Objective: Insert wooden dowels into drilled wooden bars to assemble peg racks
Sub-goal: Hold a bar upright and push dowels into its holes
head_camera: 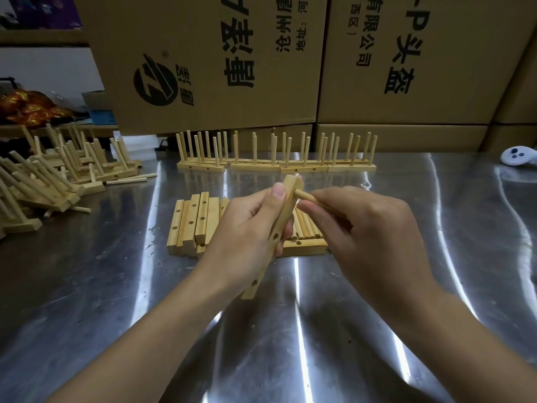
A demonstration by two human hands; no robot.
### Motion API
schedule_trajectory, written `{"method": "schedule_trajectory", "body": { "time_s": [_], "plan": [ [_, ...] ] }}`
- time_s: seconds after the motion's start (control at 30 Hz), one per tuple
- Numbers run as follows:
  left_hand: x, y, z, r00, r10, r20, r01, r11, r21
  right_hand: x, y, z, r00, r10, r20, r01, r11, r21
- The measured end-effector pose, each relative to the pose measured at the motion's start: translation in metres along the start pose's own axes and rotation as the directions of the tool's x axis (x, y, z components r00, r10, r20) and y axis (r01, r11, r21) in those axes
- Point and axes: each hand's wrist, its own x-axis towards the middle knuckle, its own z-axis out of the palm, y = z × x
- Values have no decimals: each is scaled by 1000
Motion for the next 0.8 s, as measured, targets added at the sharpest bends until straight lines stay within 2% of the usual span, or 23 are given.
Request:
{"method": "schedule_trajectory", "body": {
  "time_s": [0.17,0.27,0.43,0.6,0.63,0.67,0.7,0.73,0.77,0.8],
  "plan": [
    [-1,-2,3,999,26,-45,-23,997,68,2,-3,-3,999,-1,54,1,1000,-10],
    [-2,-2,3,997,63,-45,-58,991,118,2,-4,-2,997,19,71,-22,999,46],
    [-2,-4,0,990,138,-22,-128,960,248,4,-9,-6,989,110,99,-130,965,227],
    [-2,-8,-1,987,158,-29,-134,911,390,6,-5,-8,933,242,266,-323,888,327],
    [-2,-8,0,987,156,-33,-131,911,391,6,-2,-9,900,297,318,-409,828,384],
    [-2,-8,2,987,156,-34,-131,913,385,7,0,-11,842,361,401,-527,712,464],
    [-3,-7,3,986,161,-35,-136,917,375,8,1,-14,758,400,515,-649,537,539],
    [-3,-6,5,985,167,-32,-144,919,366,10,1,-17,673,398,623,-739,348,577],
    [-3,-5,6,984,174,-28,-152,919,364,12,1,-21,612,371,698,-788,209,580],
    [-3,-4,6,984,179,-26,-156,915,372,14,2,-23,585,340,736,-807,155,570]
  ]
}}
